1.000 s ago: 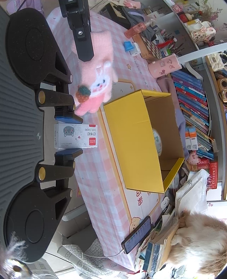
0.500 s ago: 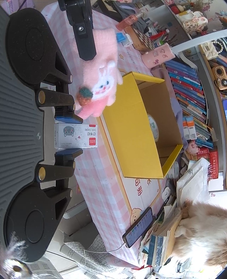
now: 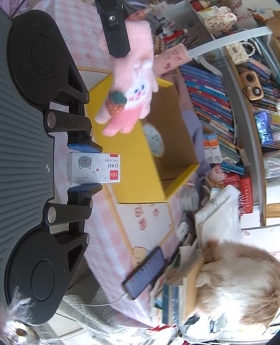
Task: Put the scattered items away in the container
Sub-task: 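Carry the pink glove and card box over the yellow box with both grippers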
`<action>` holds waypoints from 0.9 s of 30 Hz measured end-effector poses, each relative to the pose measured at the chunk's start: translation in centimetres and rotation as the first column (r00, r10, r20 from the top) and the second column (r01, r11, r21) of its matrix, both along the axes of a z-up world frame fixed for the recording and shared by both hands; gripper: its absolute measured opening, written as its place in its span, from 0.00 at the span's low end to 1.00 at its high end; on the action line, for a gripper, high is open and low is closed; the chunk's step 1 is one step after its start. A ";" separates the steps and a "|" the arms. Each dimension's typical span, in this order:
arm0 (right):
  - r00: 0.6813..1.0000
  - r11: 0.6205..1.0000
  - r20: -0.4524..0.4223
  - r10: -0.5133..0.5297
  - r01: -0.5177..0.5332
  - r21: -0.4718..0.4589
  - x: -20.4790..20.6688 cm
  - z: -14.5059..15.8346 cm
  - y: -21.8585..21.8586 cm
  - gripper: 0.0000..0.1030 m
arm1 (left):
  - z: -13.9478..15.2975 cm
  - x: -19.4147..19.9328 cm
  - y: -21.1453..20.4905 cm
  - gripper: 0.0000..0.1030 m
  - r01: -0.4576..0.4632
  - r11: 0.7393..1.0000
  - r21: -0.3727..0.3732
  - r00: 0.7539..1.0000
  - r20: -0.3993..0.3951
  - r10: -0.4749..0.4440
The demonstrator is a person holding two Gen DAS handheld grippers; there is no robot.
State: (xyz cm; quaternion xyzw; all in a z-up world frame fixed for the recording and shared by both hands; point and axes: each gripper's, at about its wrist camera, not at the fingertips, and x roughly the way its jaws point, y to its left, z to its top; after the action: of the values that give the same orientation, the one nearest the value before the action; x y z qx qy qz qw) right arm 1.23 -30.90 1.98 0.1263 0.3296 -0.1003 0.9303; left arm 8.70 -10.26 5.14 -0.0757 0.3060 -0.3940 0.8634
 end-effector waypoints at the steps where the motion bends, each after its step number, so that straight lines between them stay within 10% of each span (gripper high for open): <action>1: 1.000 1.000 0.008 0.006 -0.006 -0.004 0.5 0.3 -0.4 0.27 | 0.2 0.3 -0.3 0.21 -0.009 1.000 -0.003 1.000 0.008 0.009; 12: 0.990 0.992 0.059 0.129 -0.128 -0.021 6.8 1.5 -4.4 0.27 | -0.1 5.2 -3.1 0.22 -0.168 0.985 0.043 0.985 0.045 0.166; 27: 0.941 0.931 -0.052 0.335 -0.339 -0.136 16.7 -0.8 -5.4 0.27 | -5.4 10.6 -9.2 0.26 -0.253 0.868 0.428 0.967 0.094 0.236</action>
State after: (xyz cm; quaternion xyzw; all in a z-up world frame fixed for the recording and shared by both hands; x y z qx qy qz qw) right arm 17.88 -36.29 1.20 -0.0004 0.3512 0.0359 0.9356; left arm 19.27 -19.46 -0.27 0.0890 0.3579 -0.2041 0.9068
